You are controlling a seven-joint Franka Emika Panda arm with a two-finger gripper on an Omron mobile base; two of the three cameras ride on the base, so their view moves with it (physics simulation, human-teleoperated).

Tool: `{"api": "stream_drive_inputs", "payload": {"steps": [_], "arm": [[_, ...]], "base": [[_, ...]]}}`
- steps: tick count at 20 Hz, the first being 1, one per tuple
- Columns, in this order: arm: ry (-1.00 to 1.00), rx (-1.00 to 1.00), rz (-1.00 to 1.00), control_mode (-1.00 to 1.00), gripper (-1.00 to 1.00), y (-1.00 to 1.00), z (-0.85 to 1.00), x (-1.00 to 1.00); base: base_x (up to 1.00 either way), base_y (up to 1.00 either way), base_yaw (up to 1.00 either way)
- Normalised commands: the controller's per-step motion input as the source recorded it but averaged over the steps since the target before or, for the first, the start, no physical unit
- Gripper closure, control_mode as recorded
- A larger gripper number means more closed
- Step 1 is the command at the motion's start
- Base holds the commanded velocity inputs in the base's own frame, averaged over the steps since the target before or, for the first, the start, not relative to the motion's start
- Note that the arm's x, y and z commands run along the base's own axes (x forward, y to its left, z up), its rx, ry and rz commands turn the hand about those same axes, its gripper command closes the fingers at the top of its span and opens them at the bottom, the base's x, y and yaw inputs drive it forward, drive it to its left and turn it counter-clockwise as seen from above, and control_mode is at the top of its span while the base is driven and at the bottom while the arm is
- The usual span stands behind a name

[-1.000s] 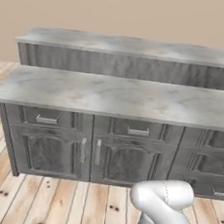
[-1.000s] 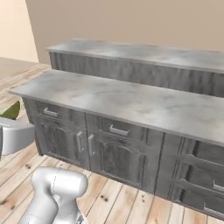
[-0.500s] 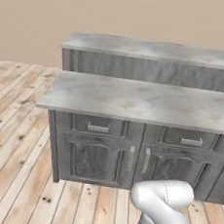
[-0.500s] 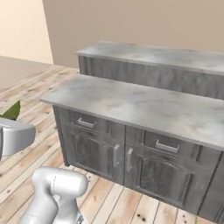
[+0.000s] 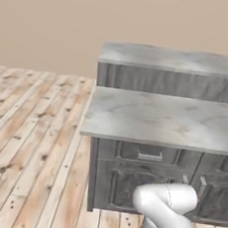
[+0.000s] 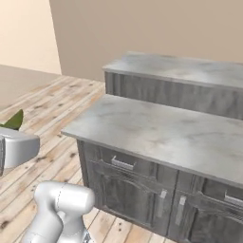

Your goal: There is a bowl on the dining counter. Grab a lemon wedge from the fridge and place it in the bowl. Then get the liquor bottle and glass cup from the cabinet and place them next to the bowl.

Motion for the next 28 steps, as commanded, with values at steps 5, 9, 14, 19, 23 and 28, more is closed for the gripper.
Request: {"api": "stream_drive_inputs", "payload": {"steps": [5,9,14,19,23,28], "arm": [[0.00,0.00,0.00,1.00,1.00,0.00,0.00,0.00],[0.00,0.00,0.00,1.00,1.00,0.00,0.00,0.00],[0.00,0.00,0.00,1.00,1.00,0.00,0.00,0.00],[0.00,0.00,0.00,1.00,1.00,0.00,0.00,0.00],[0.00,0.00,0.00,1.00,1.00,0.00,0.00,0.00],[0.00,0.00,0.00,1.00,1.00,0.00,0.00,0.00]], "base": [[0.75,1.00,-0.12],[0.50,1.00,-0.11],[0.47,1.00,-0.10],[0.55,1.00,-0.13],[0.82,1.00,-0.26],[0.94,0.97,-0.31]]}}
